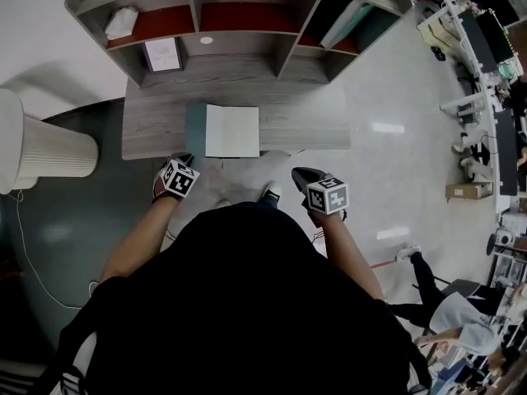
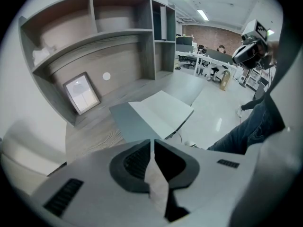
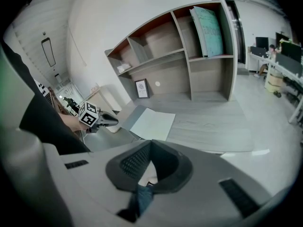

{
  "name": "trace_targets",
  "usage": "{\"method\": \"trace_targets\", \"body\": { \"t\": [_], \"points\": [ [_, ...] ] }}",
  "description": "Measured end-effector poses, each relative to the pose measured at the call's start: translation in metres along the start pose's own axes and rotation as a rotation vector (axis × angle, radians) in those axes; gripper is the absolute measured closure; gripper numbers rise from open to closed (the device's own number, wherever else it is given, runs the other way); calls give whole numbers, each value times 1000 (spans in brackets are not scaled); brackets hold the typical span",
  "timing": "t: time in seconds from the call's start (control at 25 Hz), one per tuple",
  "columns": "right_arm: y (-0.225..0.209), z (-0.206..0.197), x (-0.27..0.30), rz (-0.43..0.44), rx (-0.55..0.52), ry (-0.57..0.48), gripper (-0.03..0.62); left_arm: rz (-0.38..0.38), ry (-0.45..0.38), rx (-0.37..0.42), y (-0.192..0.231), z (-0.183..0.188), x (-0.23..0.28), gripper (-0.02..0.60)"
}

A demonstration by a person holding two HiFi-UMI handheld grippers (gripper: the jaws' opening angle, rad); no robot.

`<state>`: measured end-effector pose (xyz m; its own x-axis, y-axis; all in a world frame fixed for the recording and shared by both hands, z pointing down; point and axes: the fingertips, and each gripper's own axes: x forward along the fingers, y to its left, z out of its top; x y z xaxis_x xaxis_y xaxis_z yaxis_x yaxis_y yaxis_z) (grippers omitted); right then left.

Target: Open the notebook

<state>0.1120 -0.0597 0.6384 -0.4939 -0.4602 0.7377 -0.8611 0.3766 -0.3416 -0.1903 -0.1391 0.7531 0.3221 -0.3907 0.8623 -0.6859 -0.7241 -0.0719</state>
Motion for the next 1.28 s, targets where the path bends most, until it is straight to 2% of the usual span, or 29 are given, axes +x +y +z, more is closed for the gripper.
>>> {"method": "trace_targets", "body": {
  "t": [0.6, 1.28],
  "points": [
    [-8, 32, -16, -44, -35, -70, 592, 9, -85, 8, 4, 31, -29, 555],
    [-14, 60, -34, -83, -2, -161, 592, 8, -172, 17, 14, 68, -51, 555]
  ]
}}
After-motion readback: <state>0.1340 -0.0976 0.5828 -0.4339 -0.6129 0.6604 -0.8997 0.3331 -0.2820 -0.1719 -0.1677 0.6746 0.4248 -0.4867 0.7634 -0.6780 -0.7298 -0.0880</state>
